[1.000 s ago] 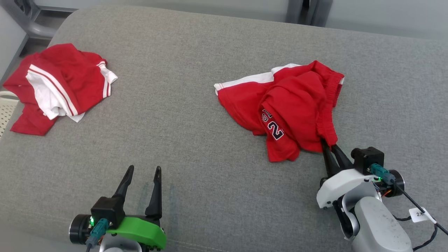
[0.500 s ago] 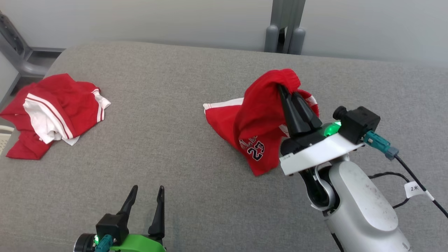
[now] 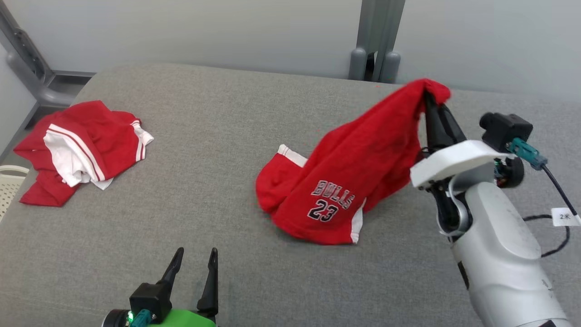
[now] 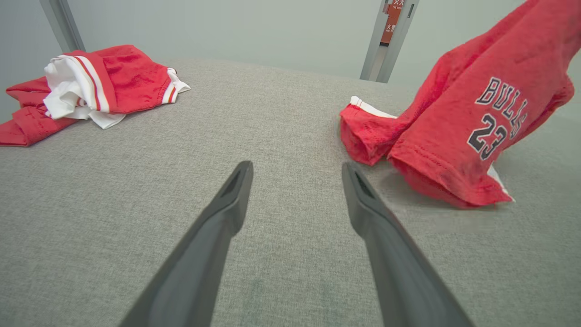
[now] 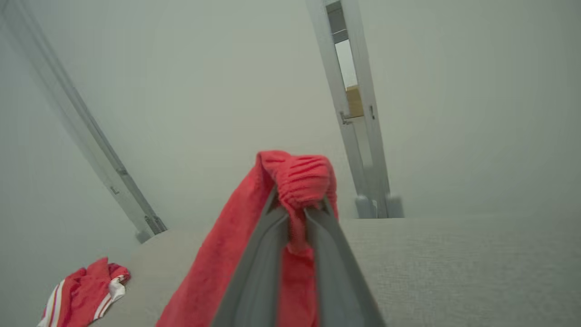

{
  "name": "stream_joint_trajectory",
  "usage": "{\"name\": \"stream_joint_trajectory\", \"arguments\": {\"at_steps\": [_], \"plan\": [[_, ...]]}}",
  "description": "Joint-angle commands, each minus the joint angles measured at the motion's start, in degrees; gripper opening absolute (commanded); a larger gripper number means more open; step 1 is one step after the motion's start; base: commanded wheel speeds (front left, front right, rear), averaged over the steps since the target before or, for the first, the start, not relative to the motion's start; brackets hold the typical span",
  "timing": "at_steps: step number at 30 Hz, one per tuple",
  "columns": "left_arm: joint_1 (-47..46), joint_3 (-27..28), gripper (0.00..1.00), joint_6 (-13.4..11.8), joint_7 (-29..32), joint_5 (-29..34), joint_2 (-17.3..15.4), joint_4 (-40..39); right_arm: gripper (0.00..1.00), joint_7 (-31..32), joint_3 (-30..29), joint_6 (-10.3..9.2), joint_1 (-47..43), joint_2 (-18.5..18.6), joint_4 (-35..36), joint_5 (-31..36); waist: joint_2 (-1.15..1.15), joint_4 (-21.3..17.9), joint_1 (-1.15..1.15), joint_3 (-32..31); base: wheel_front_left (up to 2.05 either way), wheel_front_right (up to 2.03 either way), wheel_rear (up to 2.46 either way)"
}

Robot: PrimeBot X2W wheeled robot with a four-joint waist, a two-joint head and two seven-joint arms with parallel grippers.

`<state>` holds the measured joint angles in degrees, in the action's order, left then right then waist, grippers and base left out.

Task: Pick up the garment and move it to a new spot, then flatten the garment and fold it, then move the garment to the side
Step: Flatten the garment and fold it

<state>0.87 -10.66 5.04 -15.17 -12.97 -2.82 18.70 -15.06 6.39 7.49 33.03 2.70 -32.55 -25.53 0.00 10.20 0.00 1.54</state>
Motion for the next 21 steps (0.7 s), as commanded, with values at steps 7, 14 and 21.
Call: {"name": "stream_joint_trajectory", "arguments": {"at_steps": [7, 14, 21], "plan": [[-3.65, -0.78, 1.00, 0.58, 0.03, 0.57, -0.17, -0.56, 1.00, -0.17, -16.07, 0.01, -1.34, 0.22, -9.91, 20.51, 0.00, -1.82, 0.00, 4.57, 0.00, 0.00, 0.00], [-5.89, -5.72, 1.00, 2.33, 0.03, -1.31, -0.17, -1.99, 1.00, -0.17, -14.43, 0.00, -5.07, 0.28, -2.68, 21.90, 0.00, -6.64, 0.00, 5.93, 0.00, 0.00, 0.00], [-10.34, -20.40, 1.00, 2.41, 0.03, -2.95, -1.45, -1.97, 1.00, -0.17, -10.20, 0.00, -10.26, 0.23, 6.53, 17.44, 0.00, -11.08, 0.00, 7.90, 0.00, 0.00, 0.00]]}}
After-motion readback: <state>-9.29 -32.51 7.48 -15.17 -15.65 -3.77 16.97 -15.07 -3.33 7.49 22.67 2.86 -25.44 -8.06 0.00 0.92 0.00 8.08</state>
